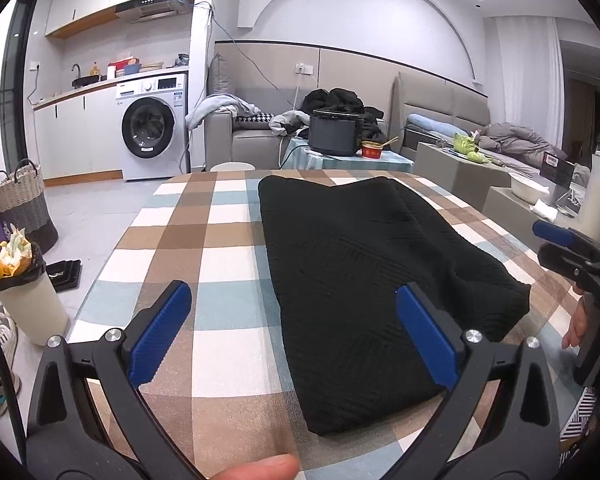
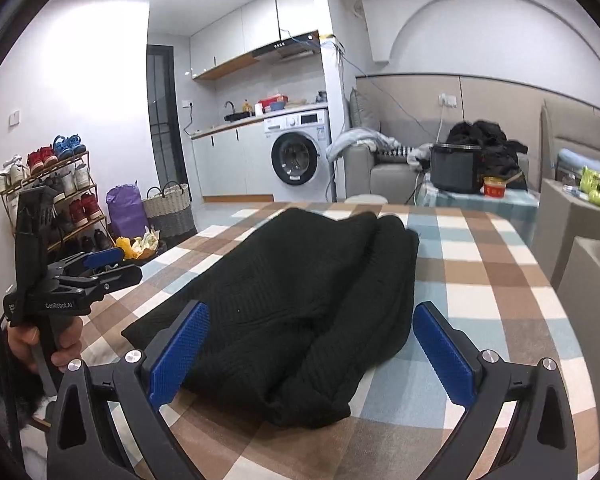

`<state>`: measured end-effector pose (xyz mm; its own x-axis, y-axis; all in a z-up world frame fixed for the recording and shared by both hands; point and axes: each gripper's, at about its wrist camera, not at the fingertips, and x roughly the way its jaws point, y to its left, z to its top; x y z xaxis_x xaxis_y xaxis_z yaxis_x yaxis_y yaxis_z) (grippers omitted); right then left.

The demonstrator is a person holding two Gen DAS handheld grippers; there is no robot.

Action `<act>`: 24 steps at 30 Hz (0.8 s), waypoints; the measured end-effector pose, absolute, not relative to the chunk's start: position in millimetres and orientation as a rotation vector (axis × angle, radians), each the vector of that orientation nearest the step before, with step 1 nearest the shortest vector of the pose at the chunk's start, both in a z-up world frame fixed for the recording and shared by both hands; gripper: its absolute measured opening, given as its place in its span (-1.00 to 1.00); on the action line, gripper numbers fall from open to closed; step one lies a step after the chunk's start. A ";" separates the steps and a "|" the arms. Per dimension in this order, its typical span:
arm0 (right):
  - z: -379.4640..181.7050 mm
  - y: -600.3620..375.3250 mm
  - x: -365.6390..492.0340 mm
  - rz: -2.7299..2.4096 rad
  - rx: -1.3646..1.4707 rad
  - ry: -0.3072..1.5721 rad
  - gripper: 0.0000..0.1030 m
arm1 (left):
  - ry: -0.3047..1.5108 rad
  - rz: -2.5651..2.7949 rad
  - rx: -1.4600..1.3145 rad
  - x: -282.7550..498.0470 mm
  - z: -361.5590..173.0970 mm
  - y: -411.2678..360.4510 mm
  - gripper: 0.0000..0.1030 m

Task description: Fold small clothes

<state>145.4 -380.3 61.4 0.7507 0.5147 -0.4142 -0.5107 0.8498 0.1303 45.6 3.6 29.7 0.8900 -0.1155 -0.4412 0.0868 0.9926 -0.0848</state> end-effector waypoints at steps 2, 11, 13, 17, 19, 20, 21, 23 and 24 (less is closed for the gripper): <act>61.3 -379.9 145.3 0.570 0.005 0.452 1.00 | 0.462 -0.103 -0.064 45.7 29.4 3.6 0.98; 60.6 -375.7 144.2 0.587 -0.022 0.447 1.00 | 0.467 -0.099 -0.086 44.4 28.3 8.3 0.98; 60.5 -376.9 143.9 0.589 -0.017 0.445 1.00 | 0.478 -0.095 -0.085 45.0 27.8 8.5 0.98; 60.3 -379.9 144.5 0.588 -0.002 0.444 1.00 | 0.468 -0.106 -0.077 42.8 29.8 6.0 0.98; 60.2 -380.9 144.8 0.590 0.002 0.443 1.00 | 0.466 -0.102 -0.068 42.6 30.3 4.0 0.98; 60.3 -381.2 145.2 0.590 0.003 0.443 1.00 | 0.466 -0.104 -0.065 42.7 30.5 3.1 0.98; 60.2 -381.4 145.6 0.591 0.004 0.443 1.00 | 0.467 -0.107 -0.062 42.9 30.4 2.2 0.98; 60.2 -381.7 145.4 0.591 0.005 0.444 1.00 | 0.465 -0.106 -0.061 43.6 30.6 1.3 0.98; 60.2 -381.8 145.4 0.591 0.004 0.443 1.00 | 0.464 -0.107 -0.061 43.5 30.5 1.1 0.98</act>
